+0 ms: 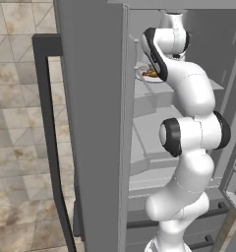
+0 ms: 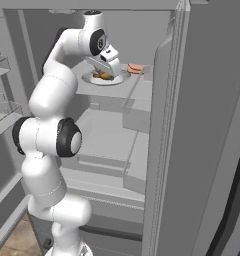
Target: Retrieve the chicken drumstick from the fridge and place it on the saucepan with marinade on the stove.
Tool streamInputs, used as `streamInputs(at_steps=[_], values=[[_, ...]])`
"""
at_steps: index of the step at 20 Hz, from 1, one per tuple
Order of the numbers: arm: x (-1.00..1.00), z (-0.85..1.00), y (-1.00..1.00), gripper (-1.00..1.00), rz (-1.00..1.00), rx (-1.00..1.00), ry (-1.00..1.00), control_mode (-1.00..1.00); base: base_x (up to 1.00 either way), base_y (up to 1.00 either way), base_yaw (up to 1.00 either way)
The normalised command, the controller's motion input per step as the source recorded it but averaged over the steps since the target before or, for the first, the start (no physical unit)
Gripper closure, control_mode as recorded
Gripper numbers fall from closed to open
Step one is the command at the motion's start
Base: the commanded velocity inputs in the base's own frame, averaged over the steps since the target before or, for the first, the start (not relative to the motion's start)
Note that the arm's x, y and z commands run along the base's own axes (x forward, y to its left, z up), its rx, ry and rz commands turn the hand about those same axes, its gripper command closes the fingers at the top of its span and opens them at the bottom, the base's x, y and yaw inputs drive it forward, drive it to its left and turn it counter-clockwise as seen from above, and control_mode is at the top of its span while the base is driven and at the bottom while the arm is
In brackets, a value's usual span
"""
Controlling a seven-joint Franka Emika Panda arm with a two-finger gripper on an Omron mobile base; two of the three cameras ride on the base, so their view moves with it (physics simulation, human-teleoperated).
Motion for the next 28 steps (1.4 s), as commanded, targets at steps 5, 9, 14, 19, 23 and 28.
streamInputs(at_steps=[5, 9, 14, 19, 23, 28], values=[[0.23, -0.17, 0.0, -1.0, 0.0, 0.0, -0.12, -1.0, 0.0, 0.0, 0.0], [0.36, -0.02, 0.0, -1.0, 0.0, 0.0, -0.08, -1.0, 0.0, 0.0, 0.0], [0.33, 0.0, 0.0, -1.0, 0.0, 0.0, -0.05, -1.0, 0.0, 0.0, 0.0], [0.17, 0.0, 0.0, -1.0, 0.0, 0.0, 0.0, -1.0, 0.0, 0.0, 0.0], [0.04, 0.0, 0.0, -1.0, 0.0, 0.0, 0.0, -1.0, 0.0, 0.0, 0.0], [0.01, -0.03, 0.0, -1.0, 0.0, 0.0, 0.04, -1.0, 0.0, 0.0, 0.0]])
